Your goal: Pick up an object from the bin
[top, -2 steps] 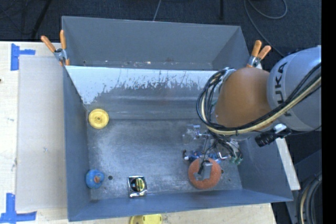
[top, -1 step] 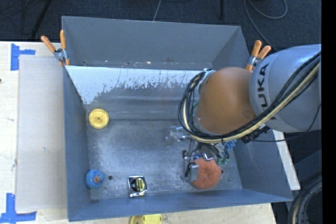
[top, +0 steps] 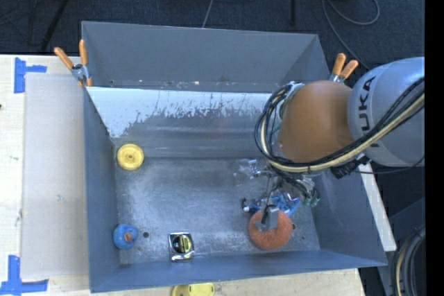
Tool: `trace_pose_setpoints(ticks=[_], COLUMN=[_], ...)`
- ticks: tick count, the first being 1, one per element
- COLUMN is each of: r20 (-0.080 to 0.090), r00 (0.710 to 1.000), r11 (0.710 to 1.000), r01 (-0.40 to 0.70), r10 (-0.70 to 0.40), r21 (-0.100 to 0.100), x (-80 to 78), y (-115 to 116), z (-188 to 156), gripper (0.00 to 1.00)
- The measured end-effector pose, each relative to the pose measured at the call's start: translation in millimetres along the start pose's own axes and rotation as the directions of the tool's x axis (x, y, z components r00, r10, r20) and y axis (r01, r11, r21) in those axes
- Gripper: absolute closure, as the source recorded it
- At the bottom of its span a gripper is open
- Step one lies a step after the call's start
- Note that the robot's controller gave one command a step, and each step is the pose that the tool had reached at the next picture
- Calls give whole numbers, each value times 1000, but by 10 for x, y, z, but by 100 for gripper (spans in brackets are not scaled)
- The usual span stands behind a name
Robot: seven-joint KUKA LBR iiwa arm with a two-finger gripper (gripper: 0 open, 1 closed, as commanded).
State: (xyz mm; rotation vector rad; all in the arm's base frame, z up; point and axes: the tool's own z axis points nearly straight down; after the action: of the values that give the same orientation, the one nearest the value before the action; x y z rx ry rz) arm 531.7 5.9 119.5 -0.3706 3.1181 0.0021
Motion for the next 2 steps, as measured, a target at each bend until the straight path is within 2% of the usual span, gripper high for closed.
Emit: trace_pose_setpoints(ticks=[1,2], r20=[1,-2], r00=[986,977], r11=[986,977], r01=[-166,213], r10=[166,-213], r21=[0,-2], x=[368,-223], y=[-507,-981], z=[426,464], gripper=[0,100])
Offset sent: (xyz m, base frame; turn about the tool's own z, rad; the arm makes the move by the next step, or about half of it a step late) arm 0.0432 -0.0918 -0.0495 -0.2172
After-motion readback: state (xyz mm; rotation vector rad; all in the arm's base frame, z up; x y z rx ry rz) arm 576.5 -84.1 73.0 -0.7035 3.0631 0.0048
